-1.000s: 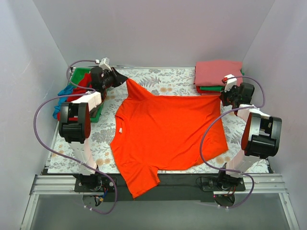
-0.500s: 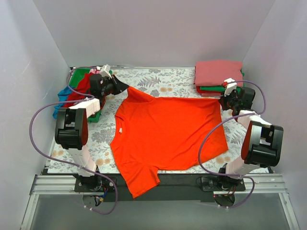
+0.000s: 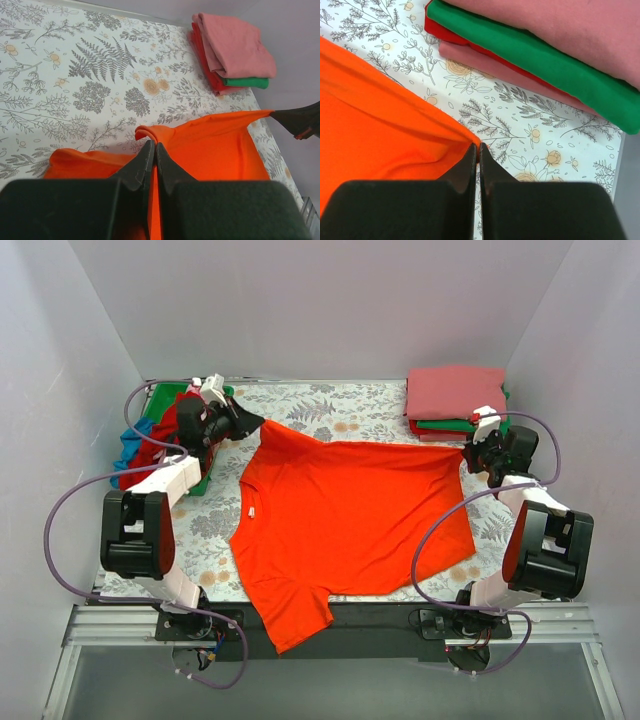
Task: Fold and stack the t-shirts
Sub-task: Fold the tshirt
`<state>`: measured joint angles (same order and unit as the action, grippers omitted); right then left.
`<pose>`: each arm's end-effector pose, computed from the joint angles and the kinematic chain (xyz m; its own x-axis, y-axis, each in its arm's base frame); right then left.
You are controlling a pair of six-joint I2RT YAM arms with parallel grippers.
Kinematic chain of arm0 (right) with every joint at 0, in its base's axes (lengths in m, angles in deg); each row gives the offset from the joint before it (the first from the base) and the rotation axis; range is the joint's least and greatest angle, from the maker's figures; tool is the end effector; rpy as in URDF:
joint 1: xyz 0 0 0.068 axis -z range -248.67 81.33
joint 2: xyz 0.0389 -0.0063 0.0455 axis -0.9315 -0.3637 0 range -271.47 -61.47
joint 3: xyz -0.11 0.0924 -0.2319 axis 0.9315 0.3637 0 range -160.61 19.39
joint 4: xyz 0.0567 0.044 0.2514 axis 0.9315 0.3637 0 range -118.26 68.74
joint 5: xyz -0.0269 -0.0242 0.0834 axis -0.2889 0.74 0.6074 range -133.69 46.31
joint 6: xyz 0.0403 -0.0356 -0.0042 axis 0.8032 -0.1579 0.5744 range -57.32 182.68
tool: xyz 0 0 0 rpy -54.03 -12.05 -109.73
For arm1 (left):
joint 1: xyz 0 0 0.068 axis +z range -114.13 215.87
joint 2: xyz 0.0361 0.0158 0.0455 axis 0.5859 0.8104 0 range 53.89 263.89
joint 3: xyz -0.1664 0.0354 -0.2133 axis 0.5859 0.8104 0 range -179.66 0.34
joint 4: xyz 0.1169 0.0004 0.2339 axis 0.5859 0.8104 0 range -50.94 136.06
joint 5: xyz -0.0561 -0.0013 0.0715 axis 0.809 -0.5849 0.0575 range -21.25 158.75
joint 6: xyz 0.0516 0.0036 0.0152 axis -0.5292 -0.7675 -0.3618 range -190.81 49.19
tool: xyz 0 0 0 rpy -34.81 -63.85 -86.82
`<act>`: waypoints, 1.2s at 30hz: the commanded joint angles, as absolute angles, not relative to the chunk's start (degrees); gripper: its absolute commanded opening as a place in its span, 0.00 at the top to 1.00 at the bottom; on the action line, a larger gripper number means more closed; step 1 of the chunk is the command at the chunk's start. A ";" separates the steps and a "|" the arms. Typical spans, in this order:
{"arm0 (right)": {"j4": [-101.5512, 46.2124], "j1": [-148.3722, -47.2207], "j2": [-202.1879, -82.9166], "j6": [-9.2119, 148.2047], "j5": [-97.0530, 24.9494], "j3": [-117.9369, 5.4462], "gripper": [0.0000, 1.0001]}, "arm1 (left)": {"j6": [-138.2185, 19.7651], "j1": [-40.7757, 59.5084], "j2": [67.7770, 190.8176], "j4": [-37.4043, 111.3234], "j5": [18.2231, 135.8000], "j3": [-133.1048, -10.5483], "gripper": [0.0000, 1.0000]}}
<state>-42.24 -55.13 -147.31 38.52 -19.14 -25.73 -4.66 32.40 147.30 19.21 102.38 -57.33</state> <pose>0.3152 -0.0607 0.2146 -0.3386 -0.3013 -0.8914 -0.3138 0.9293 -0.1949 0.3674 -0.0419 0.2543 -0.6428 -0.7240 -0.2504 -0.0144 0.3382 -0.9410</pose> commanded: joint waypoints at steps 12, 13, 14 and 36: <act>-43.38 -53.73 -142.59 37.81 -17.06 -22.01 0.99 | -6.47 32.79 138.71 21.75 101.89 -52.22 1.00; -43.29 -53.73 -142.51 37.81 -16.89 -21.92 0.99 | -6.56 32.79 138.44 22.10 101.89 -51.95 1.00; -43.29 -53.64 -142.51 37.81 -16.89 -21.75 0.99 | -6.65 32.70 137.83 22.19 101.97 -51.69 1.00; -42.33 -52.32 -144.70 37.72 -15.66 -21.04 0.99 | -5.86 32.79 127.63 25.97 101.36 -42.46 1.00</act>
